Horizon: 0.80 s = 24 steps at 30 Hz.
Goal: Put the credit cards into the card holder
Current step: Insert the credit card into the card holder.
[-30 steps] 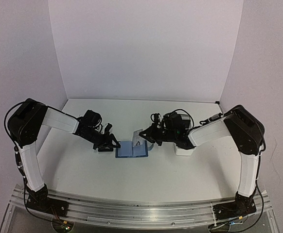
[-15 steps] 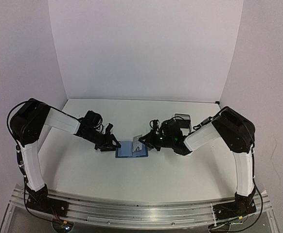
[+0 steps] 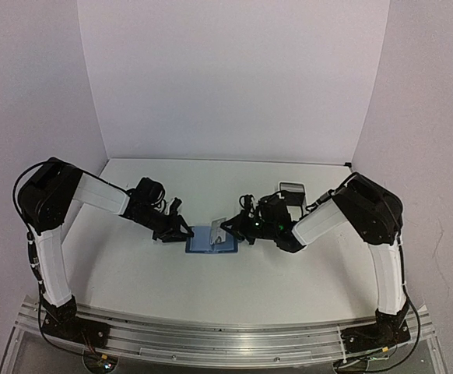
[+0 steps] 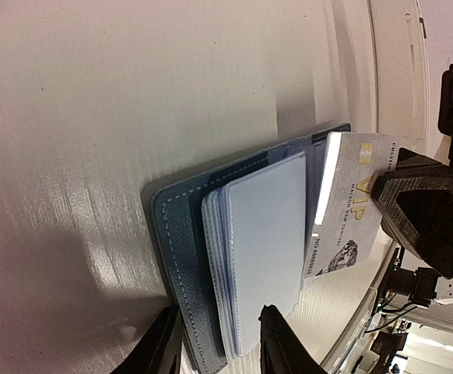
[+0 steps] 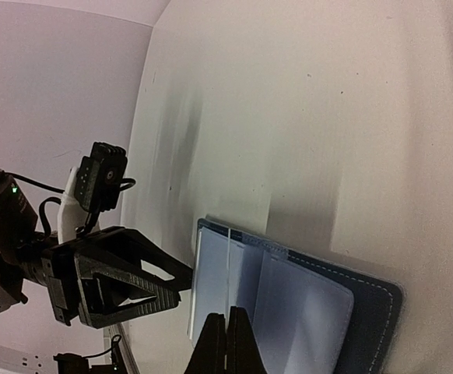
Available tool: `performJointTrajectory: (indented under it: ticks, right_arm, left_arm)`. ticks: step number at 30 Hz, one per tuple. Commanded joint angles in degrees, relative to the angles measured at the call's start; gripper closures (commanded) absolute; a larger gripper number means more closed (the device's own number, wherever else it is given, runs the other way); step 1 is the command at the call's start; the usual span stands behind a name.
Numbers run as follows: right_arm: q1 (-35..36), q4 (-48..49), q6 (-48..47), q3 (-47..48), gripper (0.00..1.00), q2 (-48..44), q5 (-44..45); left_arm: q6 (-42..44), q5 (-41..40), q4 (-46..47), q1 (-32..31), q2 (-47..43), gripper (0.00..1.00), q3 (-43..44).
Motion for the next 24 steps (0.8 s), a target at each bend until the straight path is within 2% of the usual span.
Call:
performJointTrajectory:
  ticks: [1, 13, 19, 24]
  right_arm:
    - [-0.1, 3.9, 1.5, 0.1, 1.00, 1.2, -1.1]
    - [0.0, 4.8, 3.5, -2.8, 1.00, 0.9, 1.0]
    - [0.9, 4.8, 3.8, -5.9, 1.00, -2.0, 6.3]
    - [1.4, 5.3, 4.1, -4.7, 1.00, -0.2, 6.8]
  left_arm:
    - [-0.5, -6.0, -7.3, -0.3, 4.5, 0.65, -1.2]
    - [-0.4, -6.5, -7.9, -0.3, 4.6, 0.68, -0.9]
    - [-0.5, -6.4, -7.9, -0.3, 4.8, 0.71, -0.8]
    - [-0.7, -5.8, -8.0, -0.4, 5.6, 0.71, -0.7]
